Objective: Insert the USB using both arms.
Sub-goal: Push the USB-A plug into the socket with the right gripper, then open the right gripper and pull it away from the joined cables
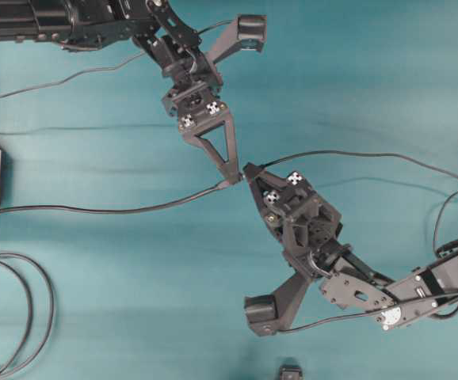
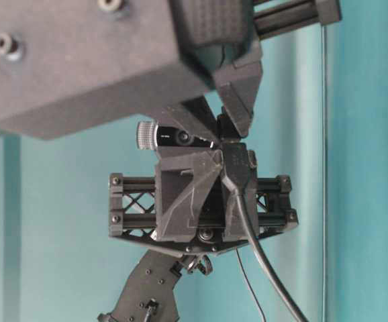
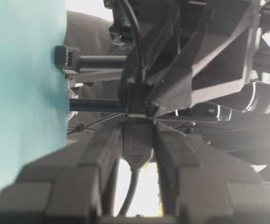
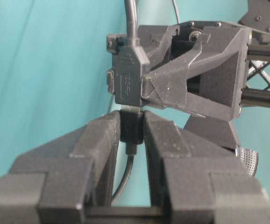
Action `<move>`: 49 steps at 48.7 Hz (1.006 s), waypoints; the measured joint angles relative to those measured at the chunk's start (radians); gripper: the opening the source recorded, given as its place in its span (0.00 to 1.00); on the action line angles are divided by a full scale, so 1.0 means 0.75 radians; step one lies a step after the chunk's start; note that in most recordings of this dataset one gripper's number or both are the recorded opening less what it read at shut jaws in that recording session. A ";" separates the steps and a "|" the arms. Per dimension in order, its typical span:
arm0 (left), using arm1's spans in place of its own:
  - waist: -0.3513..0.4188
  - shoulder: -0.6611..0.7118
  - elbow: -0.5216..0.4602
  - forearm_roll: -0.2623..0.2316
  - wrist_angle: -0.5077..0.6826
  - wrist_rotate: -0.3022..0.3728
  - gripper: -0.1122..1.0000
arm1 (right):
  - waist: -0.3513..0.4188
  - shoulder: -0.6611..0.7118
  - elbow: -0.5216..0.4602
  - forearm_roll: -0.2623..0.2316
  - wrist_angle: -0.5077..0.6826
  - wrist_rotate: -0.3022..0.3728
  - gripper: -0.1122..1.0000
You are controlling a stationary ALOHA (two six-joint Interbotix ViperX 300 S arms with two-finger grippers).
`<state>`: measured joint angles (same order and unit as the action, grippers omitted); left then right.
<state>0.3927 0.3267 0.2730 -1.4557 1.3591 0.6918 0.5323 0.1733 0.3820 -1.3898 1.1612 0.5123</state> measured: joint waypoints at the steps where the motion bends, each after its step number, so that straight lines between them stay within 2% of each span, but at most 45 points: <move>1: 0.000 0.000 0.000 0.000 0.000 0.002 0.36 | 0.000 0.000 -0.002 0.000 0.000 0.000 0.26; 32: -0.004 0.029 -0.043 0.000 0.012 0.000 0.36 | 0.000 0.000 -0.002 0.002 0.006 0.014 0.26; 43: -0.004 0.029 -0.047 0.002 0.008 0.000 0.36 | 0.002 0.000 -0.004 0.004 0.022 0.096 0.26; 49: -0.004 0.031 -0.049 0.002 -0.010 -0.006 0.36 | -0.002 -0.002 -0.004 0.057 0.022 0.131 0.26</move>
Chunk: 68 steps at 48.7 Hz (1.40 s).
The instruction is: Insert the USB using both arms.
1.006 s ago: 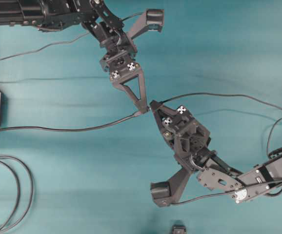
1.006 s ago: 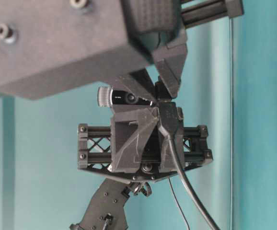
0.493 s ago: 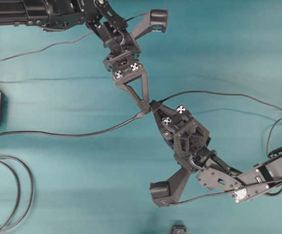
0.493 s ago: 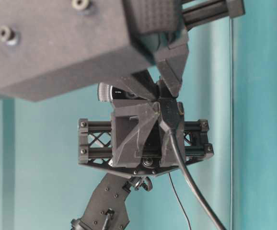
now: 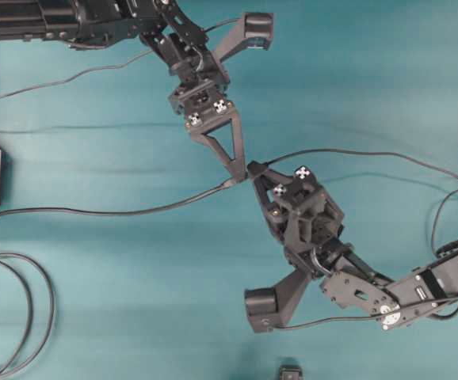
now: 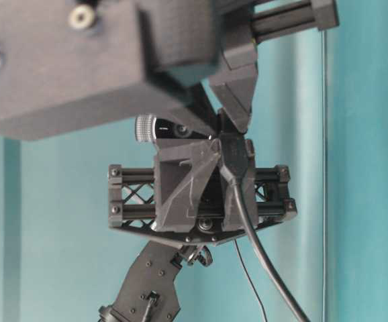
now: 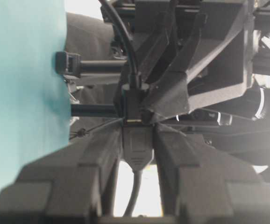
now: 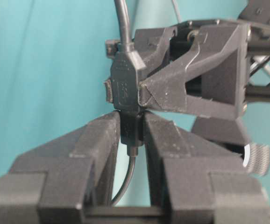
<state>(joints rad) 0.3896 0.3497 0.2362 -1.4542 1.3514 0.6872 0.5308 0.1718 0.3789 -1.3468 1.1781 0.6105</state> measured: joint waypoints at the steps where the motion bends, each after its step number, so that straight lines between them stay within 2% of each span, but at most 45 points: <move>1: 0.000 0.000 0.002 0.000 -0.006 0.000 0.36 | -0.002 0.000 0.000 0.016 -0.002 0.000 0.26; 13: 0.006 0.002 0.000 0.000 -0.025 -0.008 0.36 | -0.027 -0.006 -0.031 0.162 -0.014 -0.002 0.29; 15: 0.006 0.004 0.000 -0.002 -0.025 -0.014 0.36 | -0.033 -0.006 -0.037 0.172 -0.016 -0.008 0.37; 22: 0.012 0.002 -0.012 -0.002 -0.027 -0.027 0.36 | -0.035 -0.006 -0.041 0.190 -0.016 -0.012 0.77; 25: 0.014 0.002 -0.016 -0.002 -0.025 -0.027 0.36 | -0.033 -0.004 -0.041 0.190 -0.018 -0.008 0.88; 35: 0.016 0.002 -0.018 -0.002 -0.027 -0.027 0.36 | -0.016 -0.039 -0.037 0.190 0.000 0.027 0.84; 41: 0.025 0.002 -0.018 0.025 -0.033 -0.029 0.36 | 0.014 -0.121 -0.006 0.190 0.057 0.137 0.84; 50: 0.022 0.002 -0.022 0.209 -0.168 -0.029 0.36 | 0.025 -0.262 0.004 0.190 0.149 0.360 0.84; 55: 0.014 0.000 -0.025 0.335 -0.278 -0.029 0.36 | 0.022 -0.321 0.002 0.190 0.178 0.442 0.84; 59: -0.006 -0.002 -0.031 0.485 -0.374 -0.029 0.36 | 0.022 -0.348 0.002 0.190 0.207 0.477 0.84; 65: -0.072 -0.002 -0.043 0.761 -0.499 -0.029 0.36 | 0.025 -0.376 -0.002 0.190 0.292 0.538 0.84; 68: -0.115 -0.002 -0.045 0.861 -0.546 -0.029 0.36 | 0.025 -0.395 -0.008 0.190 0.340 0.579 0.84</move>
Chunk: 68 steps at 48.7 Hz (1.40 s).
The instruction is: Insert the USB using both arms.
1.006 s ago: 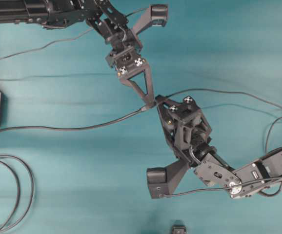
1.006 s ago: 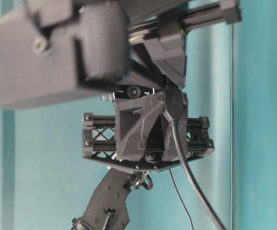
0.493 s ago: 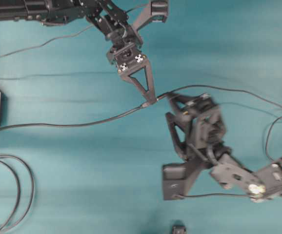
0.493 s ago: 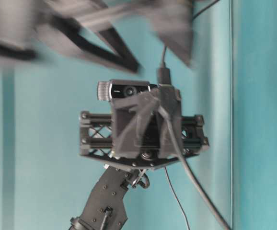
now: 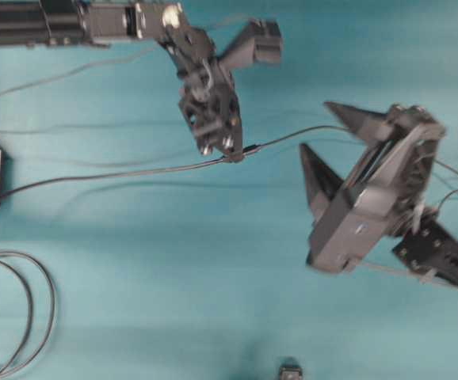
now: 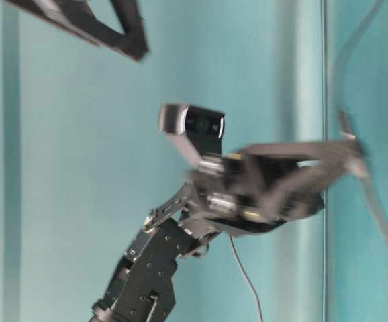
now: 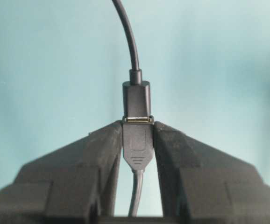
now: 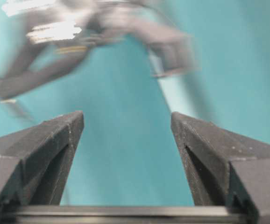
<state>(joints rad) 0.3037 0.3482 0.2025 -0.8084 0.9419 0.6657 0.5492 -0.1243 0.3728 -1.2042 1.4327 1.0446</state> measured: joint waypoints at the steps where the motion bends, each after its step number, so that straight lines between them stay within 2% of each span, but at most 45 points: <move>1: -0.016 0.000 0.000 0.031 -0.022 -0.002 0.36 | 0.000 -0.010 -0.004 0.000 0.014 0.012 0.84; 5: -0.076 0.000 0.002 0.147 -0.123 -0.022 0.36 | 0.000 -0.037 -0.006 0.000 0.053 0.061 0.84; 11: -0.129 0.000 0.002 0.245 -0.235 -0.067 0.36 | 0.000 -0.059 -0.006 0.000 0.078 0.094 0.84; 15: -0.141 0.000 0.002 0.268 -0.270 -0.080 0.36 | 0.000 -0.063 -0.006 0.000 0.084 0.096 0.84; 25: -0.157 0.000 0.004 0.272 -0.274 -0.092 0.37 | 0.000 -0.061 -0.006 0.000 0.088 0.098 0.84; 27: -0.160 0.000 0.002 0.272 -0.274 -0.096 0.40 | -0.002 -0.063 -0.006 0.000 0.088 0.098 0.84; 33: -0.168 0.000 0.002 0.272 -0.274 -0.121 0.74 | 0.000 -0.063 -0.006 0.000 0.088 0.098 0.84; 36: -0.172 0.000 0.002 0.272 -0.274 -0.135 0.87 | -0.002 -0.065 -0.004 0.000 0.088 0.098 0.84; 46: -0.172 -0.055 0.016 0.272 -0.282 -0.149 0.86 | -0.002 -0.100 0.031 0.004 0.088 0.133 0.84; 52: -0.172 -0.186 0.086 0.272 -0.333 -0.170 0.86 | 0.000 -0.141 0.082 0.022 0.088 0.233 0.84; 58: -0.174 -0.346 0.211 0.272 -0.452 -0.233 0.86 | -0.002 -0.217 0.155 0.029 0.049 0.370 0.84; 68: -0.211 -0.632 0.432 0.272 -0.794 -0.254 0.86 | -0.010 -0.380 0.317 0.037 -0.196 0.616 0.84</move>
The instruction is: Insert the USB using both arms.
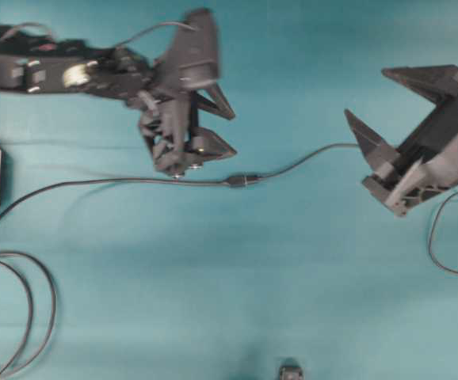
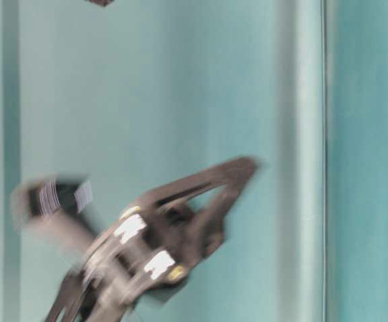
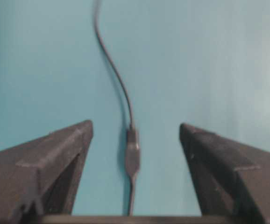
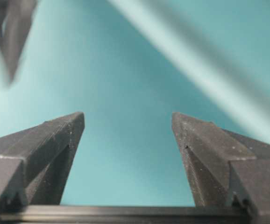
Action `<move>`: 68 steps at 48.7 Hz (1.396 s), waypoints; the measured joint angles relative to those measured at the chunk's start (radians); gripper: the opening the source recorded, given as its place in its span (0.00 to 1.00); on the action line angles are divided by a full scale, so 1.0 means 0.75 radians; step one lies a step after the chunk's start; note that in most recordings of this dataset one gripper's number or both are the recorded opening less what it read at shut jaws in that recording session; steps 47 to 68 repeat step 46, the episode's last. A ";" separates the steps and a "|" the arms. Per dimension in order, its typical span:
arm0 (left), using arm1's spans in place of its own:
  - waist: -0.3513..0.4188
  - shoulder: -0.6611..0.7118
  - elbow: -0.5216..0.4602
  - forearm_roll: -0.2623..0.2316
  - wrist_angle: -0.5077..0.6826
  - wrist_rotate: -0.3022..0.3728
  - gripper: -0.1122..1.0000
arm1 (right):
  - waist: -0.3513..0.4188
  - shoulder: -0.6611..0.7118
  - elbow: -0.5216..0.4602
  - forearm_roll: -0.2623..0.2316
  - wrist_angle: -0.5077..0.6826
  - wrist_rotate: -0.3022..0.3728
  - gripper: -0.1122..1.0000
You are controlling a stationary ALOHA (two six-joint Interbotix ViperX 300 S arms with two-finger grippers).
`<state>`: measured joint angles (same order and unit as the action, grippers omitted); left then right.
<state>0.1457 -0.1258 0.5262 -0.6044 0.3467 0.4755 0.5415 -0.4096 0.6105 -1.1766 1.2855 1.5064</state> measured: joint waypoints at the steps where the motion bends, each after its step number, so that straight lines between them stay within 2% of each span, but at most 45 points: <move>1: -0.008 -0.025 0.022 0.000 -0.035 0.000 0.86 | -0.002 -0.016 0.022 0.000 -0.035 0.025 0.84; 12: -0.139 -0.290 0.276 0.000 -0.419 0.070 0.86 | -0.067 -0.180 0.241 0.000 -0.368 0.235 0.84; 17: -0.184 -0.425 0.378 0.000 -0.581 0.076 0.85 | -0.094 -0.266 0.329 0.000 -0.448 0.254 0.83; 24: -0.237 -0.644 0.526 0.000 -0.742 0.078 0.85 | -0.108 -0.407 0.436 -0.022 -0.462 0.250 0.83; 35: -0.266 -0.896 0.673 0.000 -0.732 0.104 0.85 | -0.110 -0.648 0.603 -0.045 -0.462 0.223 0.83; 46: -0.256 -1.080 0.806 0.000 -0.702 0.149 0.85 | -0.112 -0.841 0.689 -0.047 -0.470 0.115 0.83; 68: -0.256 -1.080 0.806 0.000 -0.702 0.149 0.85 | -0.112 -0.841 0.689 -0.047 -0.470 0.115 0.83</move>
